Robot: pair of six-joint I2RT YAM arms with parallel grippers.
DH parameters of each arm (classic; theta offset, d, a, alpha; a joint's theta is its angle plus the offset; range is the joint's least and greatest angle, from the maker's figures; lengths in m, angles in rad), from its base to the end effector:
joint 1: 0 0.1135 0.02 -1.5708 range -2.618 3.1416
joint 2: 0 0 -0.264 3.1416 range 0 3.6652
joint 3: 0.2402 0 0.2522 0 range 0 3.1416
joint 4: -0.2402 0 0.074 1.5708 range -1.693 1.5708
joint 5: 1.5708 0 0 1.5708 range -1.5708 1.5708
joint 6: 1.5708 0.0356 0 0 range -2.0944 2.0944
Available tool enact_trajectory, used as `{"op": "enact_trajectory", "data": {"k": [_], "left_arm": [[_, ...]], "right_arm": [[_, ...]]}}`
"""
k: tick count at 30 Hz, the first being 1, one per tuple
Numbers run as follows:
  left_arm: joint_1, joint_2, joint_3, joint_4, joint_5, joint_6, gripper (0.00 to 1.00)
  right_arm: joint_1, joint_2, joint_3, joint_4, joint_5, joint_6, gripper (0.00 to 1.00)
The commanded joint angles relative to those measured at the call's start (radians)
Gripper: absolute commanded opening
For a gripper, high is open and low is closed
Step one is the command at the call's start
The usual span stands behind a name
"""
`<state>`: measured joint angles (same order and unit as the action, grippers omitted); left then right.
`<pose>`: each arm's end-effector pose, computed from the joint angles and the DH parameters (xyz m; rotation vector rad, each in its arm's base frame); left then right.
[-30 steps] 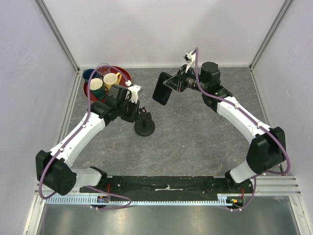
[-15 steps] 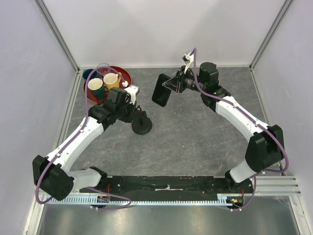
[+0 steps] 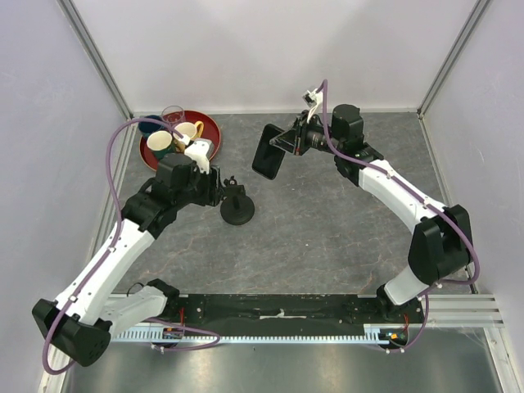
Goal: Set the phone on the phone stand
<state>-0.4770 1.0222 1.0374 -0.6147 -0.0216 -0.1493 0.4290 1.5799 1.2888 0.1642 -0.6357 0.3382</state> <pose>0.1930 -0.0989 0.3406 0.3448 2.1622 -0.3335 0.3332 0.1757 0.3517 -0.5786 1.7039 1.0969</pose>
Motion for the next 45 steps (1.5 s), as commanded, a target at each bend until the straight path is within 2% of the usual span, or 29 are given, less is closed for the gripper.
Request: {"op": "enact_trajectory", "data": {"k": [1,4,11,14,15,20,38,45], "left_arm": [[0.003,0.007,-0.023,0.040,0.017,-0.111,0.56],[-0.006,0.038,-0.016,0.046,0.078,-0.130,0.56],[-0.051,0.073,-0.019,0.033,-0.046,-0.141,0.59],[-0.055,0.084,-0.028,0.036,-0.069,-0.141,0.55],[-0.057,0.087,-0.030,0.041,-0.069,-0.136,0.50],[-0.058,0.102,-0.043,0.055,-0.097,-0.130,0.38],[-0.063,0.088,-0.086,0.145,-0.140,-0.107,0.38],[-0.063,0.090,-0.103,0.173,-0.130,-0.093,0.30]], "right_arm": [[-0.001,0.005,0.044,0.121,-0.044,0.041,0.00],[-0.001,0.003,0.043,0.133,-0.051,0.047,0.00],[-0.001,-0.012,0.037,0.130,-0.053,0.041,0.00],[-0.001,-0.015,0.032,0.136,-0.053,0.041,0.00],[-0.001,-0.014,0.032,0.135,-0.055,0.041,0.00],[-0.001,-0.027,0.021,0.141,-0.053,0.035,0.00],[-0.001,-0.038,0.024,0.127,-0.059,0.025,0.00],[-0.001,-0.046,0.023,0.124,-0.058,0.021,0.00]]}}
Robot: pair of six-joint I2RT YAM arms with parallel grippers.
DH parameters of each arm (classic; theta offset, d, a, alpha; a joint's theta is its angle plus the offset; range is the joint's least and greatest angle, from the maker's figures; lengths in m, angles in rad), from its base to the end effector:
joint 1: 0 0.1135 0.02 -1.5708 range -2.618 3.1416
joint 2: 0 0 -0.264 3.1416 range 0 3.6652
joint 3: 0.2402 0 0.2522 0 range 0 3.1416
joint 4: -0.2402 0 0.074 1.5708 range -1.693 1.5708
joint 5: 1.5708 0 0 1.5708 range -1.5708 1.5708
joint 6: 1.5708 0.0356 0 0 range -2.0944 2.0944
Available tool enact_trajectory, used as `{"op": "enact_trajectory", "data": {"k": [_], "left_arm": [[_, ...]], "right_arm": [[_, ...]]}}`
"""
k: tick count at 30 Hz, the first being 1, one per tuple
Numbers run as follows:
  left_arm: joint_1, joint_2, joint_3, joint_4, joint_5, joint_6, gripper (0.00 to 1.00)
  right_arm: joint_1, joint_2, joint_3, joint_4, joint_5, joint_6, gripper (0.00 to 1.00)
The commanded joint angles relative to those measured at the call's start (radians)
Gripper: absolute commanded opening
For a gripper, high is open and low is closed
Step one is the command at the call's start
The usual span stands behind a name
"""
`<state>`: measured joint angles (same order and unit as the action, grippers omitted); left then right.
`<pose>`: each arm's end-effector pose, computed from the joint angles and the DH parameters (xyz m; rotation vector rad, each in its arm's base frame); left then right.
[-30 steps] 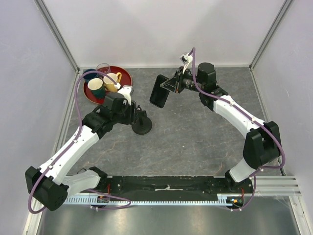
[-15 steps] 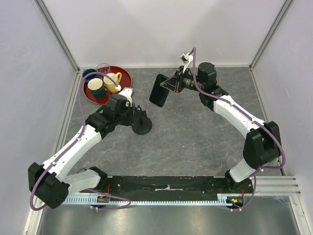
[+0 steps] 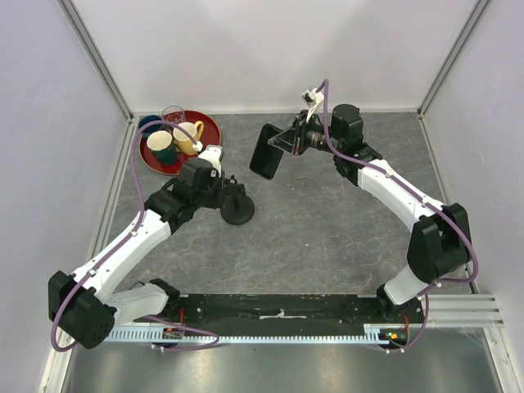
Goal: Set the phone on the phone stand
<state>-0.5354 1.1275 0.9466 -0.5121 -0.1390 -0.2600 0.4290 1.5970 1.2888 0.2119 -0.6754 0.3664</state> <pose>0.2111 -0.1195 0.2971 0.2380 2.2572 -0.2669 0.3362 0.1782 0.3505 -0.5939 1.6791 1.1461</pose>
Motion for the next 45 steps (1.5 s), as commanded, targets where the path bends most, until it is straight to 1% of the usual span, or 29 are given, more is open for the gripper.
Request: {"op": "enact_trajectory", "data": {"k": [1,4,5,7,8,9,13,14,17,18,20,21,22,23,25,28,33,36,38,39,43,45], "left_arm": [[-0.005,-0.017,-0.014,0.075,-0.002,0.019,0.28],[-0.005,-0.021,-0.012,0.087,0.025,0.041,0.19],[-0.005,-0.026,-0.012,0.089,0.029,0.057,0.08],[-0.005,-0.034,-0.008,0.083,0.035,0.068,0.02],[-0.005,-0.037,-0.005,0.075,0.039,0.082,0.02],[-0.005,-0.040,0.000,0.058,0.047,0.090,0.02],[-0.005,-0.054,0.003,0.035,0.076,0.149,0.02],[-0.005,-0.055,0.000,0.035,0.079,0.171,0.02],[-0.005,-0.048,0.001,0.021,0.107,0.195,0.02],[-0.005,-0.046,0.003,0.021,0.130,0.202,0.02],[-0.003,-0.041,0.003,0.030,0.160,0.220,0.02],[-0.003,-0.041,0.001,0.037,0.182,0.225,0.02],[-0.002,-0.043,-0.003,0.043,0.191,0.229,0.02],[0.002,-0.043,-0.005,0.053,0.202,0.232,0.02],[0.008,-0.044,-0.014,0.063,0.223,0.232,0.02],[0.029,-0.048,-0.029,0.078,0.259,0.232,0.02],[0.063,-0.051,-0.037,0.087,0.318,0.229,0.02],[0.072,-0.052,-0.038,0.087,0.349,0.235,0.02],[0.077,-0.054,-0.039,0.089,0.371,0.238,0.02],[0.077,-0.054,-0.040,0.089,0.383,0.240,0.02],[0.078,-0.057,-0.042,0.089,0.412,0.251,0.02],[0.078,-0.055,-0.039,0.087,0.438,0.252,0.02]], "right_arm": [[0.001,-0.063,0.023,0.076,-0.019,-0.007,0.00],[-0.003,-0.068,0.030,0.052,-0.021,-0.032,0.00],[-0.001,-0.072,0.038,0.005,-0.010,-0.076,0.00],[-0.001,-0.081,0.062,-0.072,0.031,-0.142,0.00],[-0.001,-0.101,0.069,-0.142,0.078,-0.174,0.00],[-0.001,-0.112,0.069,-0.170,0.100,-0.229,0.00],[-0.001,-0.164,0.076,-0.281,0.125,-0.323,0.00],[-0.001,-0.176,0.079,-0.313,0.111,-0.337,0.00],[-0.001,-0.206,0.084,-0.359,-0.019,-0.417,0.00],[0.004,-0.215,0.077,-0.364,-0.123,-0.438,0.00],[0.017,-0.241,0.043,-0.368,-0.191,-0.513,0.00],[0.043,-0.244,0.035,-0.374,-0.210,-0.541,0.00],[0.063,-0.247,0.040,-0.419,-0.251,-0.573,0.00],[0.082,-0.243,0.049,-0.446,-0.274,-0.645,0.00],[0.131,-0.243,0.067,-0.488,-0.332,-0.691,0.00],[0.183,-0.252,0.066,-0.487,-0.389,-0.741,0.00],[0.273,-0.224,0.075,-0.462,-0.421,-0.802,0.00],[0.300,-0.194,0.067,-0.398,-0.481,-0.805,0.00],[0.316,-0.178,0.044,-0.274,-0.460,-0.756,0.00],[0.335,-0.175,0.028,-0.244,-0.429,-0.742,0.00],[0.359,-0.140,0.007,-0.102,-0.392,-0.692,0.00],[0.376,-0.126,0.009,-0.089,-0.386,-0.692,0.00]]}}
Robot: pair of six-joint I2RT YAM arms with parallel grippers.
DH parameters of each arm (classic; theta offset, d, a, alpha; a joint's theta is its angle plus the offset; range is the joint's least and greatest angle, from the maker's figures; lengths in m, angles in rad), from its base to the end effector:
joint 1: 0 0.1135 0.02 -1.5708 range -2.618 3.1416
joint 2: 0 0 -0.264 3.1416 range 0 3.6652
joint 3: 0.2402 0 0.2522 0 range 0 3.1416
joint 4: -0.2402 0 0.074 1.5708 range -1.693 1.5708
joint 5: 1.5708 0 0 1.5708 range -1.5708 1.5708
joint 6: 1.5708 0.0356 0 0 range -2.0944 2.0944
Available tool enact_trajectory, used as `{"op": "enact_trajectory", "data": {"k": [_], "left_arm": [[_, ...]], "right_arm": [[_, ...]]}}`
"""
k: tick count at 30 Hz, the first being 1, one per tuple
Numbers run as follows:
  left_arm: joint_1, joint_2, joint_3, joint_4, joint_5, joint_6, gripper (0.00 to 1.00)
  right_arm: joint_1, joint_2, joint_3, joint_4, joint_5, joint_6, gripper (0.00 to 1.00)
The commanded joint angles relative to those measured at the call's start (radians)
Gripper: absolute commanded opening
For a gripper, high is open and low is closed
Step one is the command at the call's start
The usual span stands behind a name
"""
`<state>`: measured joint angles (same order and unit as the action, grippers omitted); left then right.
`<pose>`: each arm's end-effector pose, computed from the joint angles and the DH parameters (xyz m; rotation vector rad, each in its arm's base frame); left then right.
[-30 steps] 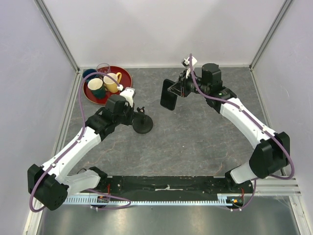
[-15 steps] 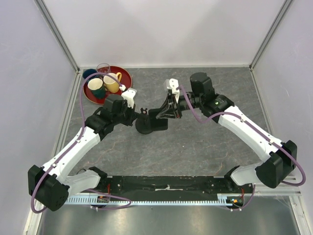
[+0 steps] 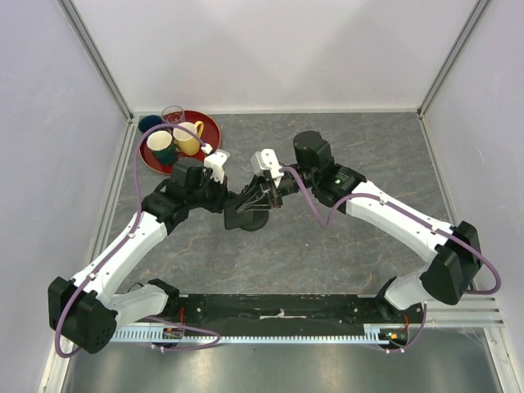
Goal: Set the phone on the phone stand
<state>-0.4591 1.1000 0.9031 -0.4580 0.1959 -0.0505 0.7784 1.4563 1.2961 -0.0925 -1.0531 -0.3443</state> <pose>0.2108 -0.1119 0.2934 0.5643 2.1853 -0.4944 0.2132 0.2537 0.3730 -1.5568 1.0342 1.2517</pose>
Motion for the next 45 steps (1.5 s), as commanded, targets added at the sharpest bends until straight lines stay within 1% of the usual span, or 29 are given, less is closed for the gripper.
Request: {"op": "enact_trajectory", "data": {"k": [1,3,17,25,34,37,45], "left_arm": [[0.002,-0.028,0.005,0.033,0.112,0.043,0.02],[0.002,-0.026,0.007,0.032,0.129,0.043,0.02],[0.003,-0.026,0.003,0.033,0.184,0.041,0.02],[0.004,-0.022,0.003,0.033,0.204,0.037,0.02],[0.003,-0.023,-0.001,0.038,0.226,0.041,0.02],[0.003,-0.025,-0.004,0.044,0.247,0.041,0.02],[0.004,-0.023,-0.007,0.048,0.273,0.043,0.02]], "right_arm": [[0.031,0.033,0.008,0.212,-0.005,0.013,0.00],[0.047,0.045,0.025,0.200,0.002,-0.004,0.00],[0.050,0.160,0.069,0.171,-0.004,-0.051,0.00],[0.050,0.194,0.065,0.215,0.027,-0.044,0.00],[0.015,0.220,0.075,0.221,0.004,-0.044,0.00],[-0.004,0.223,0.069,0.243,-0.011,-0.029,0.00],[-0.065,0.228,0.023,0.384,-0.076,0.074,0.00]]}}
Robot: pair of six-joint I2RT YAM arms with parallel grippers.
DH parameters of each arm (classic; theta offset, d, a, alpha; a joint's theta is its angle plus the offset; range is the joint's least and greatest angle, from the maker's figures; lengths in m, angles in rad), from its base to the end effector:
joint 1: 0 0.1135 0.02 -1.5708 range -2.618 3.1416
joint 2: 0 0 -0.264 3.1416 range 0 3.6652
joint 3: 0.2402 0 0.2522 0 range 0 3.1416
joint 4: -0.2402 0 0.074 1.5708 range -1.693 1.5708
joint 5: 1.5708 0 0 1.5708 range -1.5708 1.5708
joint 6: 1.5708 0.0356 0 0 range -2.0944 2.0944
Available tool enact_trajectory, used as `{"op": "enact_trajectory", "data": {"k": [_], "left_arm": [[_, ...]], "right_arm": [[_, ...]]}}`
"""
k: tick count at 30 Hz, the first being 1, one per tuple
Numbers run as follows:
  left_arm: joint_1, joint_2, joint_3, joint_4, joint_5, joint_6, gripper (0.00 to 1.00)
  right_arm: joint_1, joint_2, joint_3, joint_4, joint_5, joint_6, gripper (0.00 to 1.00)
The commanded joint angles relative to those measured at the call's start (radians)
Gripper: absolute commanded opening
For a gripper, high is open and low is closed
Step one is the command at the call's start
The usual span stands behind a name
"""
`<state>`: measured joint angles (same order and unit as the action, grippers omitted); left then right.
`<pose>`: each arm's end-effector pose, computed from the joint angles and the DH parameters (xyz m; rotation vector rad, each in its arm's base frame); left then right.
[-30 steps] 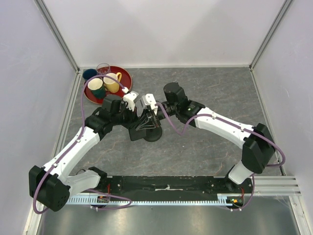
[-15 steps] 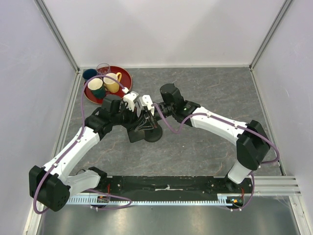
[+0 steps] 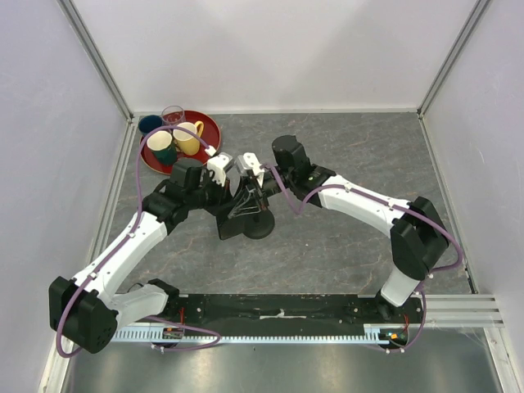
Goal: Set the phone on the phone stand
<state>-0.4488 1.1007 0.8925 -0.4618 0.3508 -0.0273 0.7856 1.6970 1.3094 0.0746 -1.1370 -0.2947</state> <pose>0.2079 -0.1137 0.2902 0.6634 2.1735 -0.6481 0.2510 0.2968 0.3110 -1.5922 1.0791 1.3892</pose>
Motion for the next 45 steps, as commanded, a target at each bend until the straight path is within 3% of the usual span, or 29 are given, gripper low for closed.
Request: {"op": "enact_trajectory", "data": {"k": [1,9,16,28,45], "left_arm": [[-0.007,-0.022,0.003,0.052,0.120,0.020,0.02],[-0.001,-0.013,0.006,0.060,0.155,0.018,0.02],[0.004,-0.002,0.010,0.057,0.212,0.023,0.02],[0.010,0.016,0.020,0.028,0.251,0.052,0.02],[0.015,0.008,0.019,0.020,0.215,0.061,0.02]], "right_arm": [[-0.084,-0.014,0.002,0.218,0.006,0.023,0.00],[-0.105,0.032,0.014,0.238,-0.035,0.043,0.00],[-0.100,0.066,0.059,0.153,-0.032,-0.075,0.00],[-0.086,0.109,0.202,-0.231,0.078,-0.403,0.00],[-0.086,0.087,0.245,-0.467,0.240,-0.612,0.00]]}}
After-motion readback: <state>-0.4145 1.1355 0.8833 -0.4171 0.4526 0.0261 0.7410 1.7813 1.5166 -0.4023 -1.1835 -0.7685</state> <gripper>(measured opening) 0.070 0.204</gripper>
